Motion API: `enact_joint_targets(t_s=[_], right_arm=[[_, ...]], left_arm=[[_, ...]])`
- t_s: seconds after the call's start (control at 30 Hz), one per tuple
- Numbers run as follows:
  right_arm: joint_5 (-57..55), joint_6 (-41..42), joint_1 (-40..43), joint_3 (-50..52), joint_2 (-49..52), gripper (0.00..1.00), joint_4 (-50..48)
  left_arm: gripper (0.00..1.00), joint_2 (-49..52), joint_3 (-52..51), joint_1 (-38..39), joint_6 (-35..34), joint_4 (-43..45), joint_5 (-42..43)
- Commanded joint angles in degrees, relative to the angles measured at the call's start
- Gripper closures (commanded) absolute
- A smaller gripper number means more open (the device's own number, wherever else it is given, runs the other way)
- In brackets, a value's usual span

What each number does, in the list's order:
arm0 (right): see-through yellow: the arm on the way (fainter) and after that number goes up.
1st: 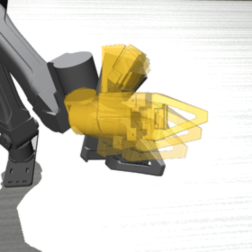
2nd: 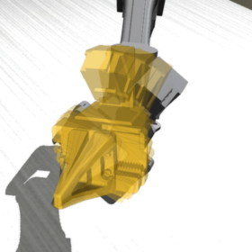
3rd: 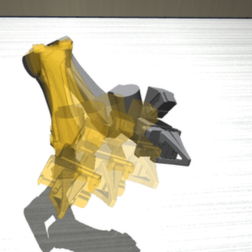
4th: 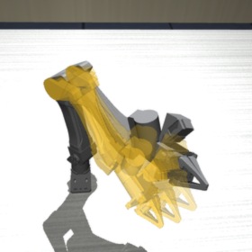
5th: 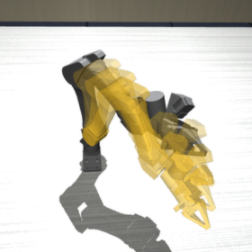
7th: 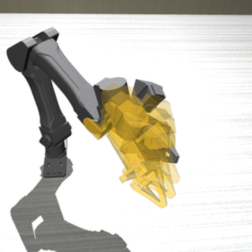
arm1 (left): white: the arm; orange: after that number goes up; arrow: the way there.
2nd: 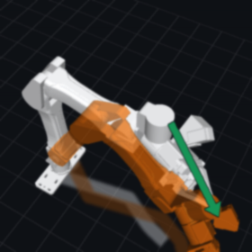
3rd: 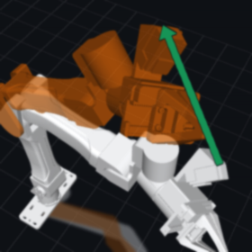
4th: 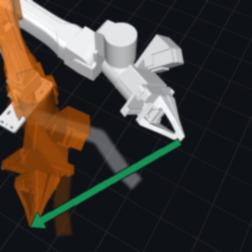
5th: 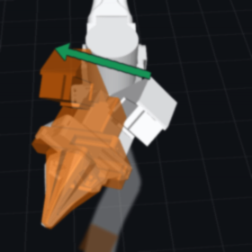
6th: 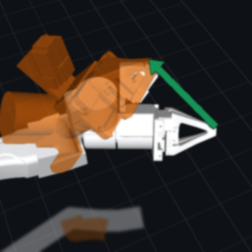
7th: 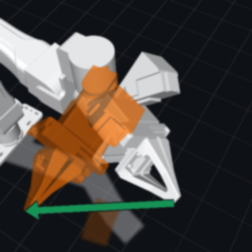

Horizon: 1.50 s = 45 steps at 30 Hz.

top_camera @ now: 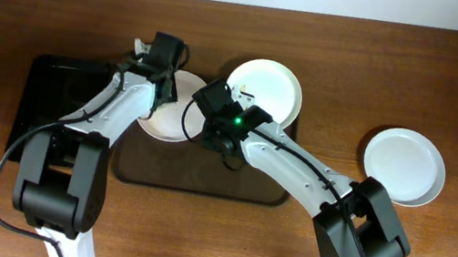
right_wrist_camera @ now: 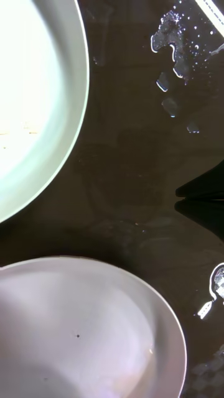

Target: Clean dirty plates on tray and stack at the side

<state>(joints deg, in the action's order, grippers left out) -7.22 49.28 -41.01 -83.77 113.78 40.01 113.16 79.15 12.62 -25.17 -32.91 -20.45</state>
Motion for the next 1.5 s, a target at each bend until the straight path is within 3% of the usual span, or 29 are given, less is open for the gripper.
enact_joint_targets(t_s=[0.0,0.07,0.3,0.63,0.7,0.83,0.93,1.07,1.47], right_arm=[[-0.6,-0.9,0.3,0.0,0.2,0.96,-1.0],[1.3,-2.6,0.3,0.0,0.2,0.96,-3.3],[10.8,-3.8,3.2,0.0,4.4,0.64,-13.2],[14.1,-3.5,5.5,0.0,9.6,0.61,-19.1],[14.2,-3.3,5.5,0.0,10.2,0.63,-20.8],[14.1,-2.2,5.5,0.0,11.1,0.87,-21.6],[14.4,-0.9,5.5,0.0,12.0,0.95,-21.3],[14.8,-0.2,5.5,0.0,12.2,0.96,-20.5],[15.9,0.0,5.5,0.0,12.2,0.96,-19.9]], left_arm=[[0.99,-2.1,3.6,-0.3,0.8,-2.1,0.0],[0.99,-2.6,3.7,-0.3,0.8,-4.6,2.5],[0.99,-2.6,3.6,-0.6,0.7,-11.2,4.6],[1.00,-2.6,3.6,-1.0,0.3,-11.8,5.3],[0.99,-2.6,3.6,-1.0,0.3,-12.2,5.3],[0.99,-2.6,3.6,-1.0,0.3,-13.1,6.2],[1.00,-2.6,3.4,-1.0,0.3,-13.9,6.4],[1.00,-2.5,3.1,-1.0,0.3,-16.1,6.3],[1.00,-2.5,-4.3,-0.6,0.3,-11.7,6.4]])
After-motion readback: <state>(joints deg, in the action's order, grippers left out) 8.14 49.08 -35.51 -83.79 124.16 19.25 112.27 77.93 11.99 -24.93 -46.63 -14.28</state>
